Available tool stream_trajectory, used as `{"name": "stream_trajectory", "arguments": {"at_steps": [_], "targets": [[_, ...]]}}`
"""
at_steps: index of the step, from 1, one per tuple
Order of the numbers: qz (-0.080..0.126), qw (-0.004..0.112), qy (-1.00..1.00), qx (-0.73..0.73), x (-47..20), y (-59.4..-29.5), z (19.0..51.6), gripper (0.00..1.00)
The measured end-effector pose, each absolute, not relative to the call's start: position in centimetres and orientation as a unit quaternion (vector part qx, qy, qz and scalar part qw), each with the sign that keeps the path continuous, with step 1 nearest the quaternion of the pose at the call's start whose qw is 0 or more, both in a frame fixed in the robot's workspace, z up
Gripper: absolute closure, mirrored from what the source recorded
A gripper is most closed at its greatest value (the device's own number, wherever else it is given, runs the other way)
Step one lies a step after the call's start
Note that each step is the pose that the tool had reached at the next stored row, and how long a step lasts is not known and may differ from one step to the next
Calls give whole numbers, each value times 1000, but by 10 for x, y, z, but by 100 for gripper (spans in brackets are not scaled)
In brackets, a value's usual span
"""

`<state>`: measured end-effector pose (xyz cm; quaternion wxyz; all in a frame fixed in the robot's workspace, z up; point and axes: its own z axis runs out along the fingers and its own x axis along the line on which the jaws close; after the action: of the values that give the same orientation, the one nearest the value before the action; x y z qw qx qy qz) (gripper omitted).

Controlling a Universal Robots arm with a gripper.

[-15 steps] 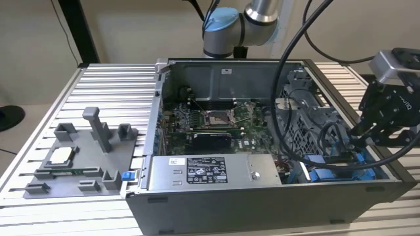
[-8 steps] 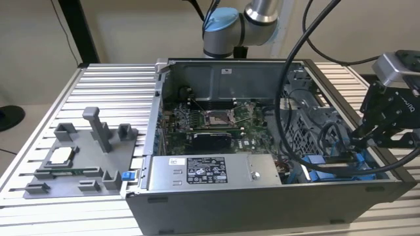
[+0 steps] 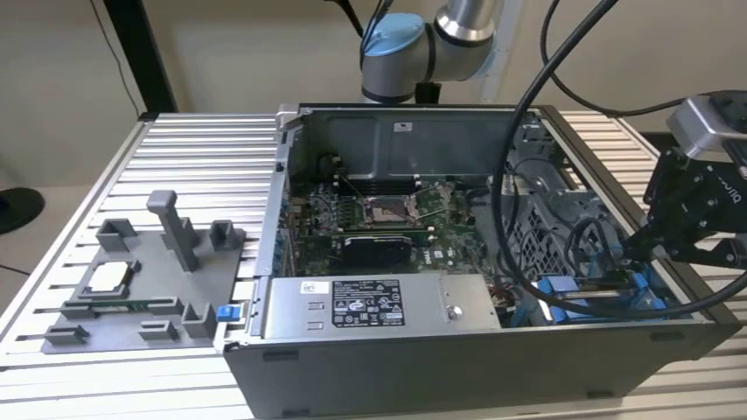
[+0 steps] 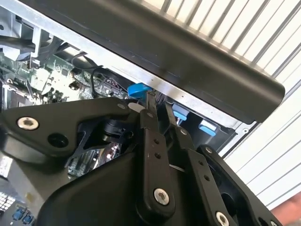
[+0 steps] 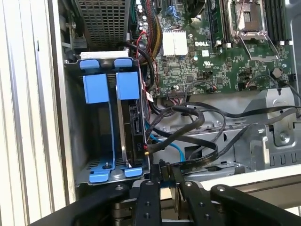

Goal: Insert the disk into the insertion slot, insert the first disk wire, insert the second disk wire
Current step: 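Insert the second disk wire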

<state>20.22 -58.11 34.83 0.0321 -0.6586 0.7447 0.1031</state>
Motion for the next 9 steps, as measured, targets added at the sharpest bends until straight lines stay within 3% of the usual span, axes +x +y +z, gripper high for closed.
{"name": "stream_trajectory", "arguments": {"at_steps": [9], "targets": [[105,34,745,-658,201,-582,345,0]]}}
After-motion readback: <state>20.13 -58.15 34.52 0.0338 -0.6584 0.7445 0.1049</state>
